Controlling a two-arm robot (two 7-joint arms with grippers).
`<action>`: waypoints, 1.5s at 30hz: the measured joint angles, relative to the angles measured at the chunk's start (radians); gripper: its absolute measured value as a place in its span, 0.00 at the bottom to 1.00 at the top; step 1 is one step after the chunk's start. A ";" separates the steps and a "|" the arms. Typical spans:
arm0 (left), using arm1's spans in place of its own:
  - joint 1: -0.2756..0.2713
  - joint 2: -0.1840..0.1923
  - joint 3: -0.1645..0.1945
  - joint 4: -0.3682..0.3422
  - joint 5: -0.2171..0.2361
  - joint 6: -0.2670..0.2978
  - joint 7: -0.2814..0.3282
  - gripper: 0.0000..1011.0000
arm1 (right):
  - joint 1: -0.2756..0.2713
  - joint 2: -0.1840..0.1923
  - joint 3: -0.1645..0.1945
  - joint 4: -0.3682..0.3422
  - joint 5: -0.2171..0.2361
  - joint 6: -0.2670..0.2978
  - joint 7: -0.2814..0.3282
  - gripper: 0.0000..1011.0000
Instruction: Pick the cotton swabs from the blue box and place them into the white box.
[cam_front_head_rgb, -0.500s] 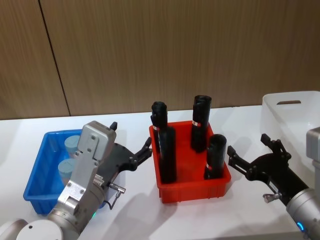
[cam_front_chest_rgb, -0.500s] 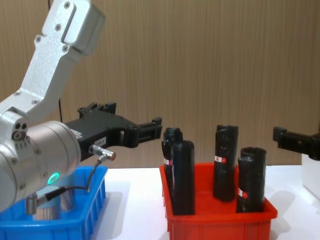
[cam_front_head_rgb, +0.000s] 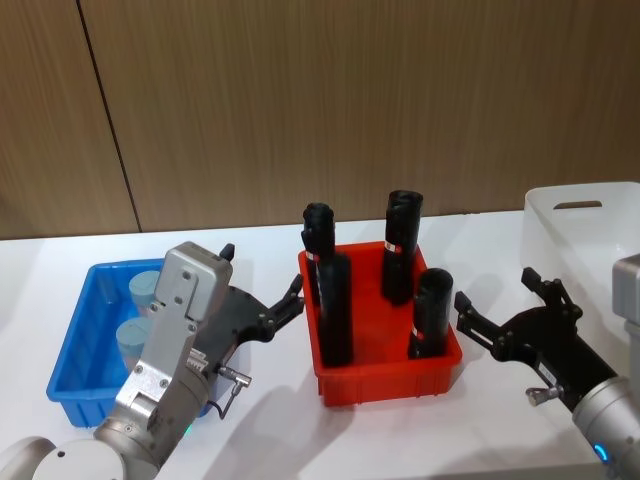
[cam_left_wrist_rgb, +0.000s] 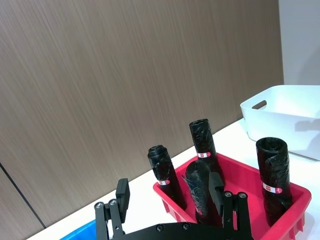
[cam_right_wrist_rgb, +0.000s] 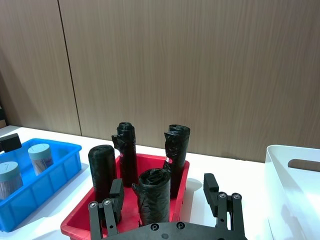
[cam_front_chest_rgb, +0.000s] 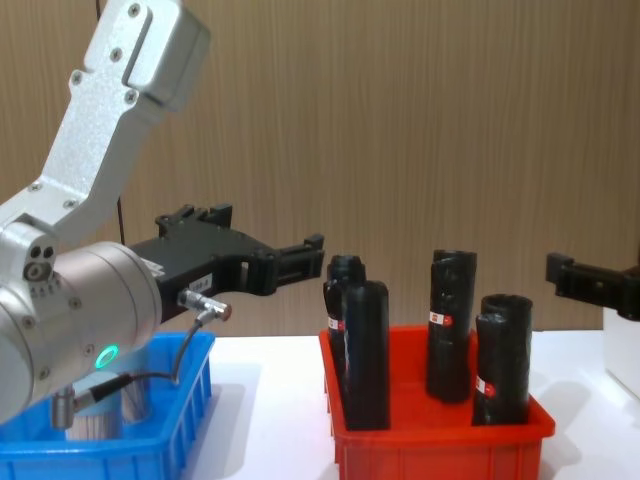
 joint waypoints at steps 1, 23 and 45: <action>0.000 0.000 0.000 0.000 0.000 0.000 0.000 0.99 | 0.000 0.000 0.000 0.000 0.000 0.000 0.000 0.99; -0.019 0.009 -0.030 0.041 -0.018 0.031 -0.017 0.99 | 0.000 0.000 0.000 0.000 0.000 0.000 0.000 0.99; -0.029 0.005 -0.094 0.082 -0.147 0.154 0.175 0.99 | 0.000 0.000 0.000 0.000 0.000 0.000 0.000 0.99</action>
